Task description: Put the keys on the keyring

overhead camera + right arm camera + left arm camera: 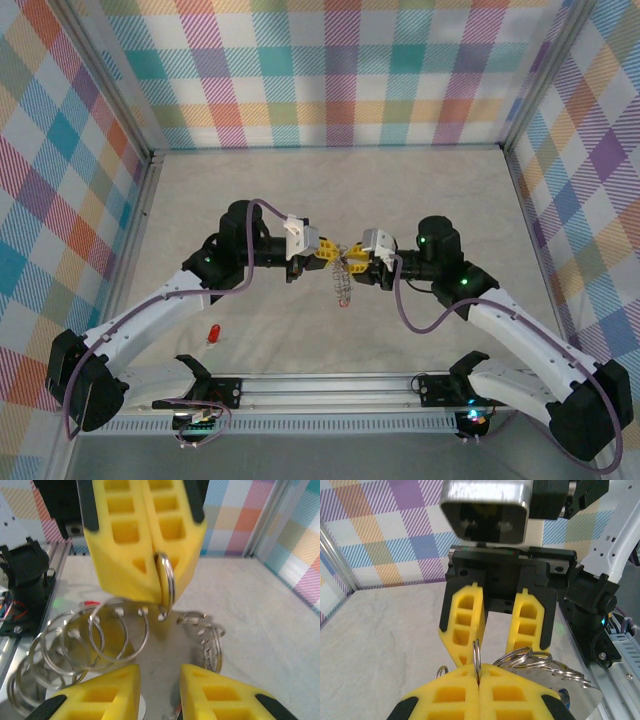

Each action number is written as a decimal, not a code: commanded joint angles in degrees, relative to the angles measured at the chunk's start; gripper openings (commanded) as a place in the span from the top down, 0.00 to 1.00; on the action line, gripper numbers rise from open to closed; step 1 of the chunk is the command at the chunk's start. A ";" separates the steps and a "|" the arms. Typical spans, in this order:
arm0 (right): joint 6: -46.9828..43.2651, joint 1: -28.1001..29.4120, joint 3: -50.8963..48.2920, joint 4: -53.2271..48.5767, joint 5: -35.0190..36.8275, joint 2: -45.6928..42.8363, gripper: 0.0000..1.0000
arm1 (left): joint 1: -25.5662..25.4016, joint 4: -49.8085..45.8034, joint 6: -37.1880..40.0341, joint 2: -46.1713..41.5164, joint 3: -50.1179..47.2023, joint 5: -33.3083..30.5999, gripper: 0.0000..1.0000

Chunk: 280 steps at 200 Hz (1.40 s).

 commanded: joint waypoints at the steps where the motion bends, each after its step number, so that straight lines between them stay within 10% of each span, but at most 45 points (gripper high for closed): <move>1: 3.31 -0.90 -0.92 7.14 -2.74 -1.41 0.73 | 0.40 6.37 -2.76 -1.18 -1.35 2.04 1.00; 280: 2.08 -2.76 4.68 4.02 -13.93 3.45 0.81 | 0.34 6.74 -1.98 -0.17 -0.40 6.60 1.00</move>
